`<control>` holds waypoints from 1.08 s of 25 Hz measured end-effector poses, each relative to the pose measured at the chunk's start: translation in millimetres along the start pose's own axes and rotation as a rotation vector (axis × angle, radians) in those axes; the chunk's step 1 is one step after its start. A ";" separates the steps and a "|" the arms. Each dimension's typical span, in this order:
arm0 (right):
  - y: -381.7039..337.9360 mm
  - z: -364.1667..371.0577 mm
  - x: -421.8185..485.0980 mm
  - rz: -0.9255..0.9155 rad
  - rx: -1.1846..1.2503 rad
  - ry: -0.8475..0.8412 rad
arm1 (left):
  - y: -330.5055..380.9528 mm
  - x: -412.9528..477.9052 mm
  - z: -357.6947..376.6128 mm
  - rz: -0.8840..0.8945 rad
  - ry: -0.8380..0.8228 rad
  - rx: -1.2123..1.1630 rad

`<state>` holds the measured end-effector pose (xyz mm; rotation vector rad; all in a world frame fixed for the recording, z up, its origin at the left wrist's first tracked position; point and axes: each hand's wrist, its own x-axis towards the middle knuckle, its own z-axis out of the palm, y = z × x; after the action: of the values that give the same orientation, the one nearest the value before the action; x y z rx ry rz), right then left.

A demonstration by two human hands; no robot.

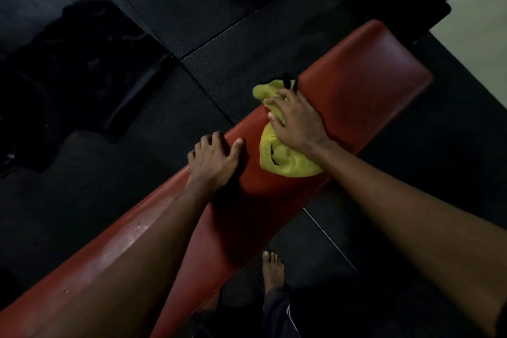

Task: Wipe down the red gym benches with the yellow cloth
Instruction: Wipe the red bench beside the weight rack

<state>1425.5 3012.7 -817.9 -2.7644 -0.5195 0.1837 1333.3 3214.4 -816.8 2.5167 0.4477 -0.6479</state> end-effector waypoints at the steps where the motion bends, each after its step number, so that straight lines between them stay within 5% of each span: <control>1: 9.1 -7.2 -3.9 -0.094 0.007 -0.056 | 11.0 4.9 7.6 0.005 0.076 0.001; 4: 49.8 -31.4 6.8 -0.168 0.023 -0.154 | 19.3 5.5 30.2 0.007 0.286 0.128; 9: 62.7 -25.8 27.6 0.072 0.104 0.017 | 11.0 11.3 42.5 0.008 0.403 0.143; 14: 51.0 -21.0 20.5 -0.337 0.009 -0.141 | 12.0 12.3 44.8 0.007 0.430 0.136; 16: 56.5 -25.0 31.9 -0.352 0.001 -0.184 | 11.5 11.2 43.6 0.003 0.427 0.126; 23: 37.3 -20.6 66.1 0.138 -0.019 -0.018 | 15.0 10.3 43.0 -0.003 0.424 0.111; 27: 47.0 -34.4 72.6 -0.211 -0.059 -0.250 | 14.7 8.7 40.0 -0.016 0.375 0.097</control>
<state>1514.6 2988.4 -806.1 -2.7331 -0.8888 0.4740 1332.4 3182.4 -846.2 2.7361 0.5796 -0.2024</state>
